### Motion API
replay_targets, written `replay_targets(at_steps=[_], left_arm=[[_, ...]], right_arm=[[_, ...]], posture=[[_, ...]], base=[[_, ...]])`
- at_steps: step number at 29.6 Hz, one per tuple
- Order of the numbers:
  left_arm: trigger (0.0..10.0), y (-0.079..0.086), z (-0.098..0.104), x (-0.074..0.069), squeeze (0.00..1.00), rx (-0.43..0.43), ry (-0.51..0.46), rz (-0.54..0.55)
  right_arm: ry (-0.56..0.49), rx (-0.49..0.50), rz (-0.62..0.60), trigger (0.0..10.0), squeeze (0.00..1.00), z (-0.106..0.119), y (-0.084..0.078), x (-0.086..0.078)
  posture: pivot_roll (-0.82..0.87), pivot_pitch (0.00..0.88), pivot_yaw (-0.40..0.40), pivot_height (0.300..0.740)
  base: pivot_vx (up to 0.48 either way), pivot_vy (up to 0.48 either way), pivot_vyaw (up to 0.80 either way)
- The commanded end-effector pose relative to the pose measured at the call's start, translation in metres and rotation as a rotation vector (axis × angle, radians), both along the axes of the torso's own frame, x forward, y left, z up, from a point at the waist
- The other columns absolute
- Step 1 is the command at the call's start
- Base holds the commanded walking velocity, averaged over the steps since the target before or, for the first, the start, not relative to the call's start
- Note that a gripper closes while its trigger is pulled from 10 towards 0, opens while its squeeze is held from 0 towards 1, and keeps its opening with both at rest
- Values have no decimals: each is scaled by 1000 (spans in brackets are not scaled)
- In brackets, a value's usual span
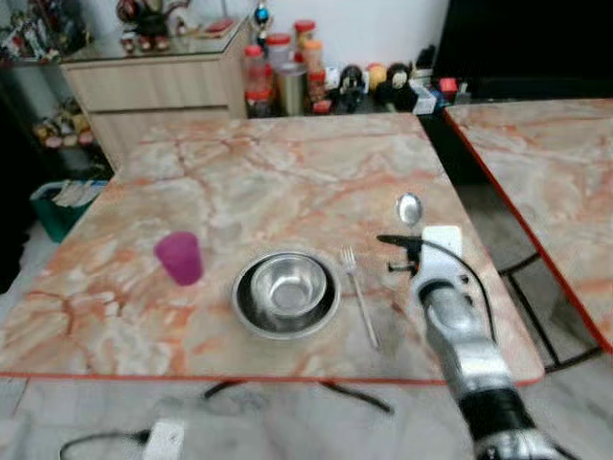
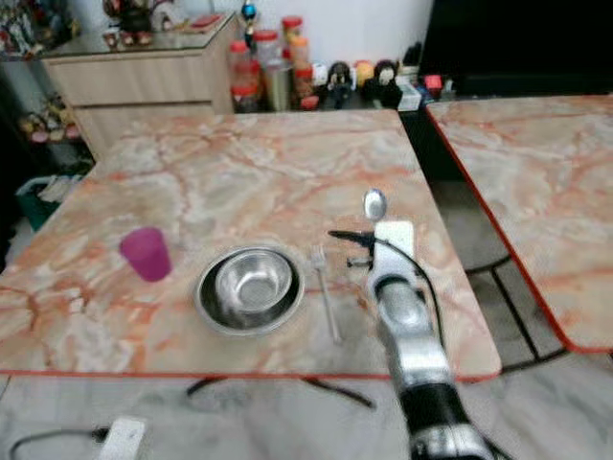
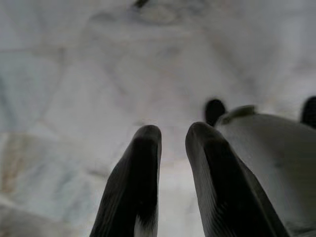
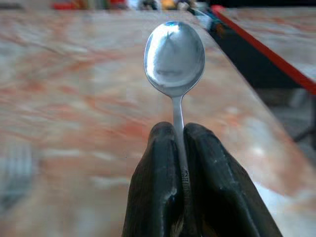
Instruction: Setting the table
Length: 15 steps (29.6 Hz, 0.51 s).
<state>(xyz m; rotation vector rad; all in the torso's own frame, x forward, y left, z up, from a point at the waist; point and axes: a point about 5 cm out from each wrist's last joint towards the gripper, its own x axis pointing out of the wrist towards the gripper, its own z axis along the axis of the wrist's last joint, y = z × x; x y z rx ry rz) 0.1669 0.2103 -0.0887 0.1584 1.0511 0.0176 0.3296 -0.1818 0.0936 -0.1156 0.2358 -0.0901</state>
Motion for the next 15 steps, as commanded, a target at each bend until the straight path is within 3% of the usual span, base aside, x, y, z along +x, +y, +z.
replay_targets(at_steps=[1, 15], left_arm=[[10000, 12, -1, -7, 0, 22, 23, 20], [10000, 11, -1, -7, 0, 15, 25, 22]], right_arm=[[-16, 12, 42, 10000, 0, 8, 13, 3], [108, 32, 114, 10000, 0, -7, 22, 3]], posture=[[41, 0, 30, 728], [46, 0, 27, 728]], base=[[0, 0, 0], [0, 0, 0]])
